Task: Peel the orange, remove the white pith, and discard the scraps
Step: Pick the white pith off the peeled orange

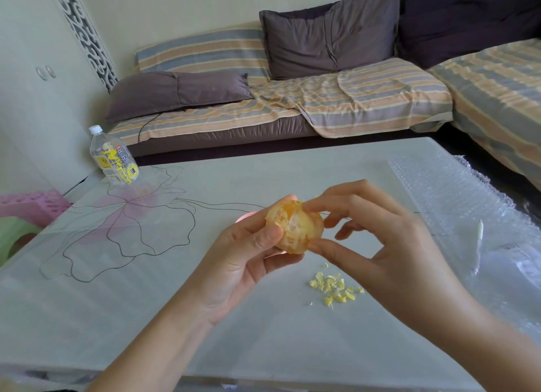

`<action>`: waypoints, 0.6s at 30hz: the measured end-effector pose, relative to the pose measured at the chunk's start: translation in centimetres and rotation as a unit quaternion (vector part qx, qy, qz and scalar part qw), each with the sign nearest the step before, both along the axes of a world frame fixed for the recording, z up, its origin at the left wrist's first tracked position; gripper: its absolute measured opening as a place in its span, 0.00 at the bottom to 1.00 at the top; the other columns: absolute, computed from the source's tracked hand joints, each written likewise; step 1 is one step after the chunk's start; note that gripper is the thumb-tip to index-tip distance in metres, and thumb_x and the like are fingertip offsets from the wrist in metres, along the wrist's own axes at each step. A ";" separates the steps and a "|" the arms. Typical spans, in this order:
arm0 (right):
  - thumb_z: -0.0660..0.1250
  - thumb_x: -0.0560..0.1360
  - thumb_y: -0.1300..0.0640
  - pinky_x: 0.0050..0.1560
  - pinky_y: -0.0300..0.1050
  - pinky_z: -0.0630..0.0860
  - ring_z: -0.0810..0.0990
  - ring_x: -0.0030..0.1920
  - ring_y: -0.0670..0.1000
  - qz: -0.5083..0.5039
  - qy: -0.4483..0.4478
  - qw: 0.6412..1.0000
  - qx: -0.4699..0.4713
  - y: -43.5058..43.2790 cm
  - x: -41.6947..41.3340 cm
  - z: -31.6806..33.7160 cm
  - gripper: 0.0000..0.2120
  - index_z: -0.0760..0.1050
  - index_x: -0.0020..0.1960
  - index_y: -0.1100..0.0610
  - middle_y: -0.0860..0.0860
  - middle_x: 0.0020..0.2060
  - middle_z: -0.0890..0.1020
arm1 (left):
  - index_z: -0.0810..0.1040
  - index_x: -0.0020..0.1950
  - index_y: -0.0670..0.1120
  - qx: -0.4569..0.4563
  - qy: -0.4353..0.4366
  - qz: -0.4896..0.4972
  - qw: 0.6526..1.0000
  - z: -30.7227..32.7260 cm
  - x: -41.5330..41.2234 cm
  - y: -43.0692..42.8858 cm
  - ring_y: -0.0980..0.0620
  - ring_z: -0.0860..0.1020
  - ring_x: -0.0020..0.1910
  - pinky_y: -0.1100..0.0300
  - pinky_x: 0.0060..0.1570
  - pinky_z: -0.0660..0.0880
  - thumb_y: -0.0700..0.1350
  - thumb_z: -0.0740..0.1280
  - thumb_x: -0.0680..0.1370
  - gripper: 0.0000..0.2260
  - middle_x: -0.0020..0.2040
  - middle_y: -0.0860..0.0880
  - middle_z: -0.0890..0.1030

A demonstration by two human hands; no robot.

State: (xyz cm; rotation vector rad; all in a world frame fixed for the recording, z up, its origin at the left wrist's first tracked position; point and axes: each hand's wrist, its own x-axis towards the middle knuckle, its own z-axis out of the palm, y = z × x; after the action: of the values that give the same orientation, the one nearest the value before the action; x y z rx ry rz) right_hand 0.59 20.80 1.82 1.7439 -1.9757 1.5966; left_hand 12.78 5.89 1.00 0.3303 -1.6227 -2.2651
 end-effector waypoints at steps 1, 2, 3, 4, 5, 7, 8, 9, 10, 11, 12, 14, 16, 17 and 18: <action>0.71 0.70 0.52 0.45 0.34 0.74 0.78 0.45 0.46 0.003 0.015 1.000 0.005 0.0 -0.1 0.0 0.14 0.78 0.55 0.47 0.42 0.49 0.75 | 0.80 0.61 0.47 -0.011 -0.001 0.003 1.000 0.1 0.0 0.0 0.46 0.81 0.50 0.55 0.48 0.80 0.56 0.81 0.57 0.34 0.56 0.40 0.81; 0.71 0.70 0.51 0.46 0.34 0.74 0.77 0.45 0.45 0.007 0.029 1.000 0.010 0.1 -0.1 0.1 0.14 0.78 0.56 0.47 0.42 0.49 0.75 | 0.81 0.61 0.48 -0.022 -0.001 0.006 1.000 0.1 0.0 0.1 0.47 0.81 0.49 0.56 0.48 0.80 0.56 0.81 0.57 0.34 0.55 0.41 0.81; 0.70 0.71 0.50 0.46 0.34 0.74 0.77 0.45 0.44 0.011 0.043 0.999 0.014 0.2 -0.2 0.1 0.14 0.77 0.56 0.47 0.41 0.49 0.74 | 0.81 0.60 0.48 -0.031 0.001 0.009 0.999 0.1 0.0 0.2 0.47 0.81 0.49 0.56 0.47 0.79 0.56 0.81 0.56 0.34 0.54 0.42 0.82; 0.70 0.71 0.48 0.46 0.34 0.74 0.76 0.45 0.44 0.014 0.057 0.998 0.020 0.3 -0.3 0.2 0.14 0.76 0.56 0.46 0.41 0.49 0.73 | 0.81 0.60 0.48 -0.039 0.003 0.013 0.999 0.1 -0.1 0.2 0.47 0.82 0.50 0.57 0.47 0.79 0.56 0.82 0.56 0.34 0.54 0.42 0.82; 0.68 0.72 0.47 0.46 0.35 0.74 0.76 0.45 0.43 0.018 0.070 0.997 0.024 0.4 -0.3 0.3 0.13 0.74 0.55 0.46 0.40 0.48 0.73 | 0.82 0.59 0.49 -0.047 0.005 0.017 0.999 0.1 -0.1 0.3 0.47 0.82 0.50 0.57 0.47 0.79 0.56 0.82 0.55 0.34 0.54 0.43 0.82; 0.68 0.72 0.47 0.46 0.34 0.73 0.75 0.45 0.42 0.023 0.089 0.995 0.027 0.6 -0.5 0.4 0.12 0.72 0.53 0.45 0.40 0.47 0.72 | 0.82 0.59 0.49 -0.066 0.005 0.027 0.997 0.0 -0.2 0.5 0.46 0.82 0.53 0.55 0.49 0.79 0.55 0.82 0.54 0.34 0.54 0.43 0.83; 0.69 0.71 0.48 0.46 0.34 0.73 0.75 0.44 0.42 0.024 0.093 0.995 0.028 0.6 -0.5 0.4 0.12 0.71 0.53 0.45 0.39 0.47 0.72 | 0.82 0.58 0.50 -0.078 0.004 0.034 0.996 -0.1 -0.2 0.6 0.45 0.81 0.54 0.53 0.50 0.79 0.56 0.82 0.53 0.34 0.53 0.44 0.83; 0.69 0.71 0.50 0.46 0.33 0.73 0.75 0.44 0.41 0.025 0.096 0.995 0.028 0.7 -0.6 0.4 0.12 0.71 0.52 0.45 0.39 0.46 0.71 | 0.83 0.58 0.50 -0.090 0.003 0.041 0.995 -0.1 -0.2 0.7 0.45 0.81 0.54 0.51 0.53 0.79 0.56 0.82 0.53 0.34 0.53 0.44 0.83; 0.70 0.71 0.50 0.46 0.34 0.72 0.75 0.44 0.42 0.027 0.096 0.995 0.027 0.7 -0.6 0.4 0.12 0.71 0.52 0.45 0.39 0.46 0.71 | 0.83 0.57 0.50 -0.099 0.002 0.046 0.994 -0.1 -0.2 0.8 0.44 0.81 0.55 0.49 0.55 0.78 0.56 0.82 0.54 0.33 0.53 0.43 0.83; 0.70 0.70 0.50 0.45 0.34 0.73 0.75 0.44 0.42 0.029 0.097 0.994 0.028 0.8 -0.7 0.4 0.12 0.71 0.52 0.46 0.39 0.45 0.71 | 0.83 0.57 0.50 -0.106 0.000 0.050 0.993 -0.1 -0.2 1.0 0.43 0.81 0.55 0.47 0.57 0.78 0.57 0.82 0.55 0.32 0.53 0.41 0.82; 0.70 0.70 0.50 0.45 0.34 0.73 0.75 0.43 0.42 0.032 0.100 0.994 0.029 0.8 -0.8 0.4 0.12 0.71 0.51 0.46 0.39 0.45 0.71 | 0.83 0.56 0.49 -0.110 -0.003 0.053 0.993 -0.1 -0.3 1.1 0.41 0.80 0.56 0.45 0.58 0.77 0.57 0.81 0.55 0.31 0.55 0.38 0.81; 0.70 0.70 0.50 0.44 0.35 0.73 0.75 0.42 0.42 0.034 0.110 0.993 0.032 0.9 -0.9 0.5 0.12 0.71 0.51 0.46 0.39 0.45 0.71 | 0.83 0.56 0.47 -0.114 -0.006 0.055 0.992 0.0 -0.2 1.4 0.37 0.78 0.57 0.41 0.59 0.75 0.56 0.81 0.57 0.30 0.58 0.31 0.77; 0.70 0.70 0.50 0.43 0.34 0.73 0.74 0.41 0.42 0.033 0.129 0.991 0.031 1.1 -0.9 0.5 0.12 0.71 0.51 0.46 0.39 0.45 0.71 | 0.83 0.56 0.45 -0.122 0.000 0.039 0.992 0.2 -0.1 1.6 0.34 0.77 0.55 0.39 0.60 0.73 0.55 0.80 0.60 0.28 0.57 0.28 0.74; 0.70 0.70 0.51 0.43 0.33 0.72 0.74 0.41 0.42 0.030 0.136 0.990 0.030 1.1 -0.9 0.5 0.12 0.71 0.51 0.47 0.39 0.45 0.70 | 0.83 0.55 0.45 -0.124 0.002 0.030 0.992 0.2 -0.1 1.7 0.35 0.77 0.54 0.39 0.59 0.73 0.55 0.79 0.61 0.27 0.55 0.27 0.74; 0.70 0.70 0.51 0.43 0.33 0.72 0.74 0.40 0.42 0.028 0.140 0.989 0.029 1.2 -0.9 0.5 0.12 0.72 0.51 0.47 0.39 0.45 0.70 | 0.83 0.55 0.46 -0.123 0.003 0.024 0.992 0.3 -0.1 1.7 0.38 0.78 0.54 0.40 0.59 0.74 0.55 0.79 0.61 0.26 0.55 0.27 0.73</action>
State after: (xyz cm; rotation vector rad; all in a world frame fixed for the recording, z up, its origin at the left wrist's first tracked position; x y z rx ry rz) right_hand -0.30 21.99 2.32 1.9382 -1.8708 1.2356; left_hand 12.68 7.57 1.29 0.2966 -1.8451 -2.0008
